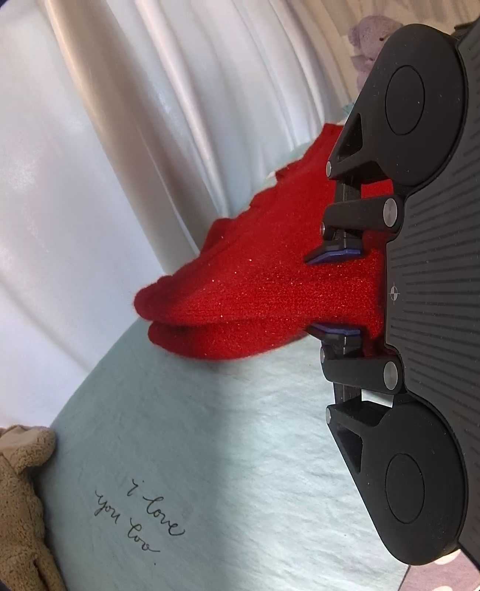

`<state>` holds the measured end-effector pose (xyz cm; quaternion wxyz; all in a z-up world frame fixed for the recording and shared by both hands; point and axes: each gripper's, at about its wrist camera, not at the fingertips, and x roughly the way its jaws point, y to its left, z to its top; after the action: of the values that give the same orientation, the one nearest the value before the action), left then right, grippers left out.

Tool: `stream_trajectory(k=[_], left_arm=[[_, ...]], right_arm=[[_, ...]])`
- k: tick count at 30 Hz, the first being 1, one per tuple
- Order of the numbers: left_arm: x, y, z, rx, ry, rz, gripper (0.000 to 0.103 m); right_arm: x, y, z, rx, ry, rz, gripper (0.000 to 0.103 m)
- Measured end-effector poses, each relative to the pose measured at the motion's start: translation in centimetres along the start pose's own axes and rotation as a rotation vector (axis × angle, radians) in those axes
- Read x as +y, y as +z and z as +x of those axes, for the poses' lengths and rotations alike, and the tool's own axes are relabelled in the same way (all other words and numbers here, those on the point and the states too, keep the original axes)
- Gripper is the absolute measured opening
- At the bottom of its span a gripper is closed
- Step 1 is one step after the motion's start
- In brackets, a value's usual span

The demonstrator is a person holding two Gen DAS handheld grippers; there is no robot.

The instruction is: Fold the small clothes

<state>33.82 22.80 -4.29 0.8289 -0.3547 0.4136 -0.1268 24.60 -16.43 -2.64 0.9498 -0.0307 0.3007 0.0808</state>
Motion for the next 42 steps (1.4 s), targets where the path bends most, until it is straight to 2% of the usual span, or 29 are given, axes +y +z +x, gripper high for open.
stream_trajectory(k=[2,3,4,5,6,7,10,14,21,22,23,25,28,31,34,37,39,42], left_arm=[[0.1,-0.1,0.4,0.009,0.016,0.020,0.043],[0.3,-0.2,0.9,0.029,0.040,0.028,0.052],[0.6,-0.3,1.3,0.051,0.052,0.023,0.054],[1.0,-0.3,1.4,0.055,0.032,0.014,0.055],[1.1,-0.3,1.5,0.056,0.013,0.002,0.054],[1.3,-0.1,1.6,0.066,0.001,-0.006,0.046],[0.9,0.2,1.2,0.068,-0.017,0.006,0.037],[-1.6,0.4,-0.6,0.033,-0.039,0.037,0.035],[-9.6,-0.6,-2.5,-0.016,-0.042,0.144,0.033],[-10.8,-0.8,-2.6,-0.016,-0.041,0.150,0.033],[-11.9,-1.0,-2.7,-0.015,-0.042,0.158,0.033],[-14.2,-1.3,-2.3,-0.018,-0.040,0.185,0.033],[-17.8,-2.4,-1.2,-0.014,-0.021,0.227,0.033],[-21.5,-4.4,1.3,0.000,0.000,0.309,0.032],[-23.9,-7.0,4.6,0.052,0.003,0.381,0.030],[-24.6,-10.1,8.4,0.136,-0.008,0.413,0.021],[-24.0,-11.5,10.5,0.214,-0.022,0.393,0.021],[-24.2,-13.2,9.9,0.203,-0.024,0.469,0.022]], right_arm=[[0.6,0.1,0.3,0.000,0.002,-0.008,0.032],[0.8,0.3,0.5,-0.001,-0.007,-0.012,0.032],[1.0,0.5,0.8,-0.004,-0.015,-0.016,0.032],[1.3,0.7,1.0,-0.006,-0.021,-0.021,0.031],[1.6,0.9,1.1,-0.010,-0.030,-0.027,0.031],[1.8,1.1,1.3,-0.016,-0.035,-0.038,0.031],[2.9,1.5,1.9,-0.029,-0.049,-0.078,0.028],[4.3,1.3,2.6,-0.043,-0.071,-0.101,0.020],[5.9,-0.4,2.4,-0.116,-0.096,-0.139,0.017],[6.0,-0.7,2.6,-0.108,-0.086,-0.155,0.017],[6.1,-1.0,3.4,-0.039,-0.059,-0.183,0.015],[6.3,-1.1,3.7,-0.021,-0.042,-0.248,0.015],[4.0,0.3,2.4,-0.015,0.026,-0.111,0.015],[1.6,0.5,0.4,-0.075,-0.004,-0.044,0.015],[-1.1,0.4,-0.8,-0.095,-0.020,0.031,0.015],[-4.1,0.1,-1.3,-0.079,-0.054,0.124,0.016],[-6.1,-0.3,-1.4,-0.056,-0.061,0.185,0.016],[-8.3,-0.9,-1.8,-0.025,-0.043,0.250,0.018]])
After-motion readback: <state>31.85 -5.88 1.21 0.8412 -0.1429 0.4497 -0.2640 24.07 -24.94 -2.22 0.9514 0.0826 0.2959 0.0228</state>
